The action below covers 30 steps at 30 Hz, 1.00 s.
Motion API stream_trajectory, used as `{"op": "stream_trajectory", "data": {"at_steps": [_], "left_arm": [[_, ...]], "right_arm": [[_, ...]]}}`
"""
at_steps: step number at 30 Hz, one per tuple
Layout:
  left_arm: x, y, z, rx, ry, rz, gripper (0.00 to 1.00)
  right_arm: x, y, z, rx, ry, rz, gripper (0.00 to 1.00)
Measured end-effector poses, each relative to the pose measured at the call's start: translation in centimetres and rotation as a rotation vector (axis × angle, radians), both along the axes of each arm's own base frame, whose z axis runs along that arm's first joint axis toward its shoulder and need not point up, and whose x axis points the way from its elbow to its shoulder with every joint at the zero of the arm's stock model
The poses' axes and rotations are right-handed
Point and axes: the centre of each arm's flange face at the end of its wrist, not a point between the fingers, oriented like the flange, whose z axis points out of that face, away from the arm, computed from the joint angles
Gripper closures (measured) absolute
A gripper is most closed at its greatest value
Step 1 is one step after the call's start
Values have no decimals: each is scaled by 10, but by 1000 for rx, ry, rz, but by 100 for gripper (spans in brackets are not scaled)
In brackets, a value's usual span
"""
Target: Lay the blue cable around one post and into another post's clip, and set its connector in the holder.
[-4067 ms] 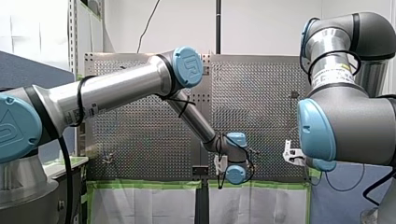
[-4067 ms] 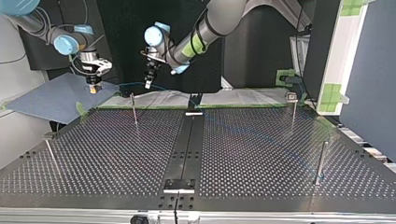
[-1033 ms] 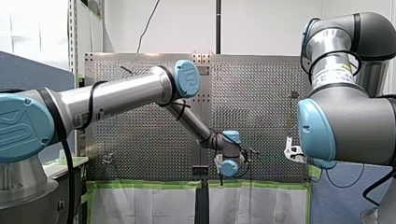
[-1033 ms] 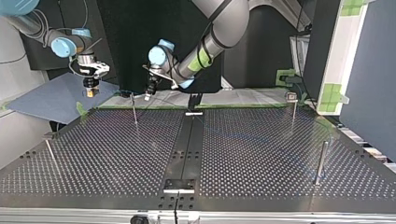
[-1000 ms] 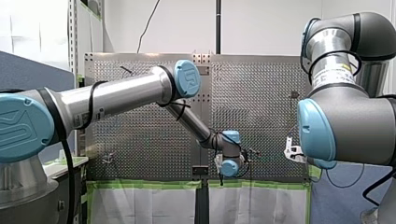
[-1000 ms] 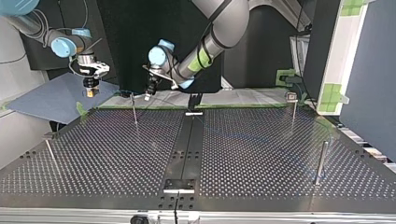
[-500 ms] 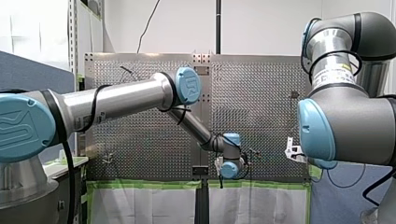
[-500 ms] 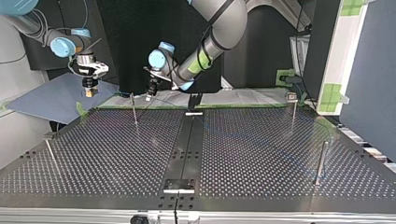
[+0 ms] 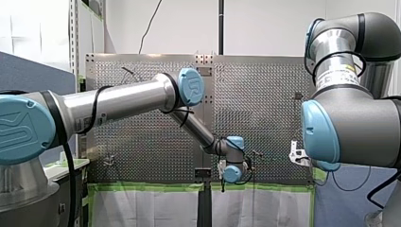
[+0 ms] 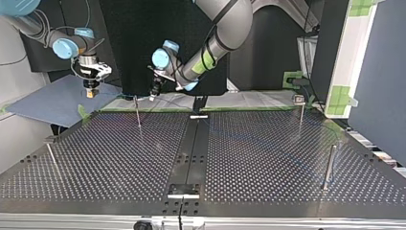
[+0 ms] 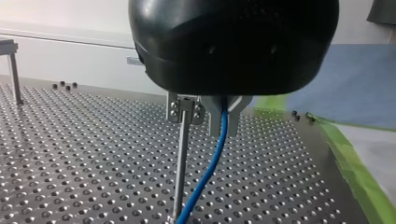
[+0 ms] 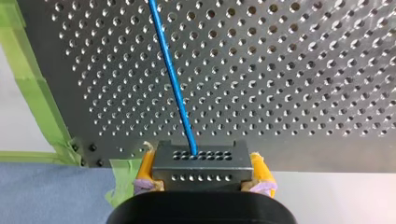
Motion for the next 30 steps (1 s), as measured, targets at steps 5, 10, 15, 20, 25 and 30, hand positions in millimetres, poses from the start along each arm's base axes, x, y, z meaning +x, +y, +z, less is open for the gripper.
{"op": "stream_trajectory", "data": {"at_steps": [5, 10, 15, 20, 25, 30], "left_arm": [[-1, 2, -3, 19, -1, 2, 100], [-2, 3, -4, 26, -2, 3, 100], [1, 6, -5, 30, -4, 10, 100], [0, 10, -9, 57, -4, 13, 100], [-11, 15, -21, 110, 2, 6, 100], [-19, 16, -23, 154, -6, -2, 100]], "right_arm": [[4, 1, 0, -4, 4, 4, 100], [13, 1, 1, -22, -17, 43, 100], [22, 0, 2, -44, -34, 83, 100], [25, 2, -1, -39, -34, 91, 100], [24, 7, -14, -6, -11, 72, 100], [19, 8, -20, 5, 13, 46, 100]]}}
